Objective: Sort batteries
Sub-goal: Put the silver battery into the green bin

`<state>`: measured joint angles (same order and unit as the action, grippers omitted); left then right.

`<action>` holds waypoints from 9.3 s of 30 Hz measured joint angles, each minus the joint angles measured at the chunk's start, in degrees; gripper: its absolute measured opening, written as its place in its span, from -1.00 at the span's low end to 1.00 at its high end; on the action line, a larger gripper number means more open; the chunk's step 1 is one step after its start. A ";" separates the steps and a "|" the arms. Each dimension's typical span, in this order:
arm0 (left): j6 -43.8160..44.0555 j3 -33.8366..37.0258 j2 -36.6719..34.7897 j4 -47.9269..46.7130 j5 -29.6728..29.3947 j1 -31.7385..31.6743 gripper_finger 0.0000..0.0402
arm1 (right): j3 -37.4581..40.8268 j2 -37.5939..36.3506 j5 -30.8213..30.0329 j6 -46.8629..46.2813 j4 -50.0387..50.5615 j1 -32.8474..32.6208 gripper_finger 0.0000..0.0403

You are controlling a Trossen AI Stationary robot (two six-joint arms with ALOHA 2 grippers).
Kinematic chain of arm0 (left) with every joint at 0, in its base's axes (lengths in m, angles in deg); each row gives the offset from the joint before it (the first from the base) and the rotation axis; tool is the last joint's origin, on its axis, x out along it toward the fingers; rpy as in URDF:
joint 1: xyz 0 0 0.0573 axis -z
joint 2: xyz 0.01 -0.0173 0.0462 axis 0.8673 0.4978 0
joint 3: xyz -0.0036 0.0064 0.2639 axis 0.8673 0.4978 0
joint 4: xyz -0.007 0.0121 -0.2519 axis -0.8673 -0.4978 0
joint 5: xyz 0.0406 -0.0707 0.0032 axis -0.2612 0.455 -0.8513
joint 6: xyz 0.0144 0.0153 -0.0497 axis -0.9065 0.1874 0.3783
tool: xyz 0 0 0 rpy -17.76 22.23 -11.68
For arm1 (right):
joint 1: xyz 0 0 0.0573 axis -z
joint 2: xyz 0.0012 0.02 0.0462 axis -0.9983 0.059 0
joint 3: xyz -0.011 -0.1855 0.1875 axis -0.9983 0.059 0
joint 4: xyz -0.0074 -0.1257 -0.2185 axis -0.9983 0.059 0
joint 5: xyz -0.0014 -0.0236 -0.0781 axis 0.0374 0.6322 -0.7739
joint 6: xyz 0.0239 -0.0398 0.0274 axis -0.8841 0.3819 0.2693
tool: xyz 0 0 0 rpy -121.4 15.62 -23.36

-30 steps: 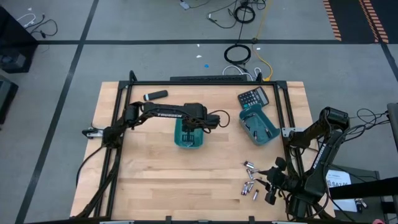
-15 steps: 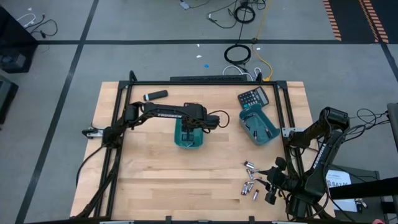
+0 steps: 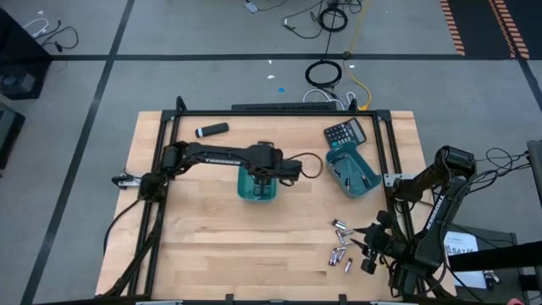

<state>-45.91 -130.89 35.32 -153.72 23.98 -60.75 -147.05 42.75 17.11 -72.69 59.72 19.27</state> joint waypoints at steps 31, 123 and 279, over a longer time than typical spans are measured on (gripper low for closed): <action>-1.84 4.54 -1.03 38.36 8.18 19.89 -0.07 | 3.65 0.02 30.03 39.04 -23.23 12.42 -0.32; 20.91 31.02 -26.59 37.48 -32.95 25.60 -0.07 | 3.69 0.81 27.13 93.17 -49.51 46.46 -0.89; 36.23 42.64 -31.20 55.73 -19.33 16.59 -0.07 | 7.50 1.23 39.91 48.59 -22.58 14.36 -0.02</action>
<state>-9.68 -88.25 4.12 -97.98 4.65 -44.16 -139.55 43.99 57.02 -24.09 37.14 33.62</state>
